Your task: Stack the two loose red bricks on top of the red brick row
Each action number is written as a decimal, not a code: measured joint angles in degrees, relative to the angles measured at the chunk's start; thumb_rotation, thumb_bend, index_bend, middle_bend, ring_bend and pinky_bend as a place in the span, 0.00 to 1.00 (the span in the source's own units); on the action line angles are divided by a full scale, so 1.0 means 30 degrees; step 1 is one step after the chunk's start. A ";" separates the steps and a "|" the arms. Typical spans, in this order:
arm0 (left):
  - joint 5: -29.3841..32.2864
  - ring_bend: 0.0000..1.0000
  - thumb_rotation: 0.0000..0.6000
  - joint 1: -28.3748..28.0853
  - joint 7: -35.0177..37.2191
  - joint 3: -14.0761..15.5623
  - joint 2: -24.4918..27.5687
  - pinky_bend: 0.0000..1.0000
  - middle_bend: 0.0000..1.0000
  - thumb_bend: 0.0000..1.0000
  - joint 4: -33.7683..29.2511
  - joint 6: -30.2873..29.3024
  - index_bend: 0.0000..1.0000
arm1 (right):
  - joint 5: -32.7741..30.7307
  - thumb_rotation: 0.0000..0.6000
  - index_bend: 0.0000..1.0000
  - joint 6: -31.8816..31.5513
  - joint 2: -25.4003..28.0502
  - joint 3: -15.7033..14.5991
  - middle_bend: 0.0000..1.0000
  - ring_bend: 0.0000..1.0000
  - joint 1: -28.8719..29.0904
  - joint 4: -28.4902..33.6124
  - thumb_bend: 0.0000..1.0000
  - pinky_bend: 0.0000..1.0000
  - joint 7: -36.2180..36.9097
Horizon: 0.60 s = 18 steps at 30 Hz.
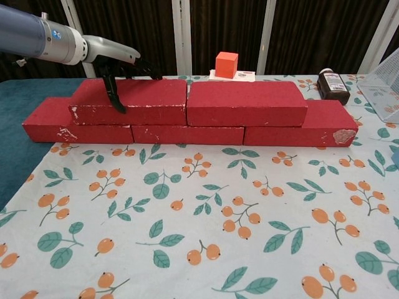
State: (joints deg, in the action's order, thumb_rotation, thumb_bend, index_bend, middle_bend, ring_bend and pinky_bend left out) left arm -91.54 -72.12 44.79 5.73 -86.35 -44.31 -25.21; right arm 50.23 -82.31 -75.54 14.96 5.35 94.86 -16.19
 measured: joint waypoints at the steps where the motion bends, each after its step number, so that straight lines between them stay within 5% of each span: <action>1: 0.0031 0.01 1.00 -0.0071 0.0003 0.0004 0.0057 0.19 0.03 0.00 -0.0127 0.0188 0.13 | -0.0026 1.00 0.00 -0.0011 -0.0009 0.0002 0.05 0.05 0.0000 0.0008 0.12 0.00 -0.0030; 18: 0.0106 0.00 1.00 -0.0289 -0.0310 -0.0076 0.0349 0.16 0.00 0.00 -0.0431 0.0233 0.08 | -0.0363 1.00 0.00 -0.0165 -0.0093 0.0134 0.05 0.06 0.0021 0.0048 0.12 0.00 -0.0319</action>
State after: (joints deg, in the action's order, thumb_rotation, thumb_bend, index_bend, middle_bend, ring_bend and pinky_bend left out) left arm -91.23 -72.99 43.86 5.50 -85.30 -45.60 -24.51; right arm 49.15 -82.81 -75.82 15.37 5.42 95.01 -17.15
